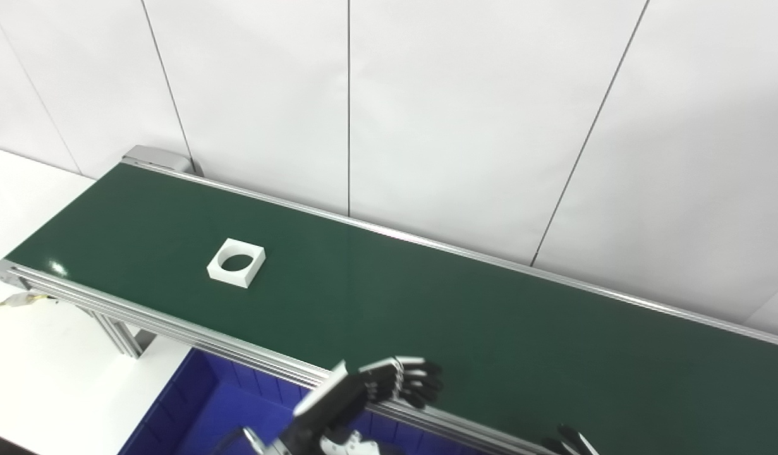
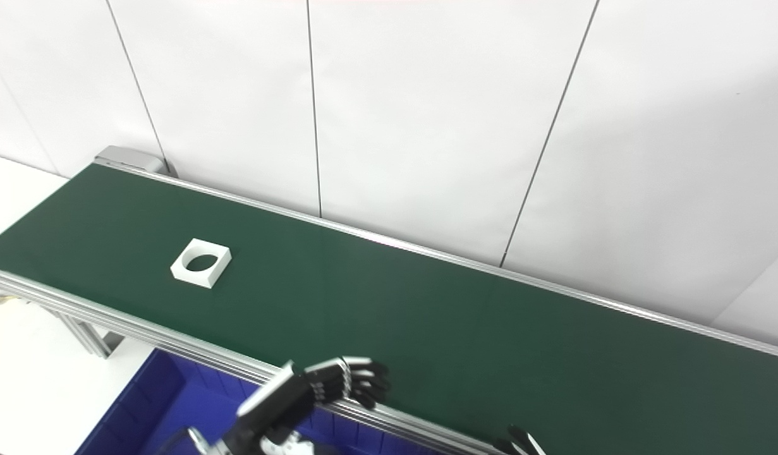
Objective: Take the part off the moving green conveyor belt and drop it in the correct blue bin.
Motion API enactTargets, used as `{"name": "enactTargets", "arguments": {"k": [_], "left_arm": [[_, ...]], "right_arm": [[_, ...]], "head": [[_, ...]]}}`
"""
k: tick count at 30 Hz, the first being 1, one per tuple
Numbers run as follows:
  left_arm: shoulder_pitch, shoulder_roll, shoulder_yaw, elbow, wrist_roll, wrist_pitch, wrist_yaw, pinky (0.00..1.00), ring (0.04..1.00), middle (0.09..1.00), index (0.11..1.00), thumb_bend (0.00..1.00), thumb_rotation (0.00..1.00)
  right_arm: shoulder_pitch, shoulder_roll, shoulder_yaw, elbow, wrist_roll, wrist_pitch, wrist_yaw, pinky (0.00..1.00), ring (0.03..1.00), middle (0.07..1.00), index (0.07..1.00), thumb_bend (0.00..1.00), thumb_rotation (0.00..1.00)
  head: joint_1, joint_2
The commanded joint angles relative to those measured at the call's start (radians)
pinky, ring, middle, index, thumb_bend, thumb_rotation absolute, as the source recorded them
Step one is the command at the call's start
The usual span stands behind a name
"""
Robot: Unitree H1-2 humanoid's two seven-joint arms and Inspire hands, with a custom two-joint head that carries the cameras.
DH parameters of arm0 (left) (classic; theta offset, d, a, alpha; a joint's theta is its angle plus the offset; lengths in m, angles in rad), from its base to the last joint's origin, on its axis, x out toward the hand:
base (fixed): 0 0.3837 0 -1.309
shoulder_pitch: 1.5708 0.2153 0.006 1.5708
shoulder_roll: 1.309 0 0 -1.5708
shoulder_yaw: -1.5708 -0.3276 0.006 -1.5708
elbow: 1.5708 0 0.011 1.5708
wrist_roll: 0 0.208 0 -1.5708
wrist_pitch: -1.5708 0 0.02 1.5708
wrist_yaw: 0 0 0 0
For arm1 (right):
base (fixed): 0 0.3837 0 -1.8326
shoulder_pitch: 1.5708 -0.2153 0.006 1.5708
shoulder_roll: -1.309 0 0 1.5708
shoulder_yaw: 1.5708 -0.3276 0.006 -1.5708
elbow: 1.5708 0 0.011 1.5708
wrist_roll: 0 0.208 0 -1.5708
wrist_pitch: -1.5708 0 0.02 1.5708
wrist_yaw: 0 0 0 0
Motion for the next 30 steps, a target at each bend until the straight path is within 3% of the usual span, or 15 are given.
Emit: {"name": "enactTargets", "arguments": {"k": [1,7,14,17,23,30], "left_arm": [[-0.016,0.018,0.009,-0.047,-0.021,0.009,-0.006,0.70,0.738,0.781,0.824,0.86,0.59],[-0.060,0.077,0.071,-0.133,0.011,0.073,0.007,0.71,0.744,0.783,0.831,0.86,0.66],[-0.120,0.150,0.151,-0.122,-0.034,0.142,-0.004,0.71,0.749,0.785,0.827,0.88,0.65],[-0.139,0.179,0.173,-0.114,-0.037,0.168,-0.011,0.70,0.766,0.797,0.829,0.84,0.59],[-0.213,0.257,0.187,-0.046,0.147,0.136,-0.005,0.71,0.781,0.809,0.817,0.82,0.54],[-0.280,0.320,0.186,-0.024,0.284,0.184,-0.015,0.70,0.769,0.797,0.797,0.81,0.39]], "right_arm": [[-0.008,0.006,-0.001,-0.022,-0.003,-0.061,-0.004,0.64,0.712,0.776,0.855,0.68,0.58],[-0.009,0.007,-0.003,-0.022,0.004,-0.061,-0.002,0.64,0.711,0.778,0.857,0.70,0.58],[-0.012,0.007,-0.003,-0.022,-0.001,-0.061,-0.004,0.64,0.709,0.777,0.858,0.70,0.59],[-0.015,0.008,-0.002,-0.019,-0.001,-0.061,-0.002,0.64,0.710,0.776,0.856,0.70,0.59],[-0.022,0.010,0.001,-0.013,0.000,-0.062,-0.002,0.64,0.707,0.771,0.850,0.69,0.58],[-0.027,0.012,0.002,-0.010,-0.001,-0.061,-0.002,0.63,0.707,0.774,0.852,0.70,0.58]], "head": [[-0.001,0.004],[0.003,0.010],[0.004,0.015],[0.001,0.015],[-0.002,0.015],[0.000,0.015]]}}
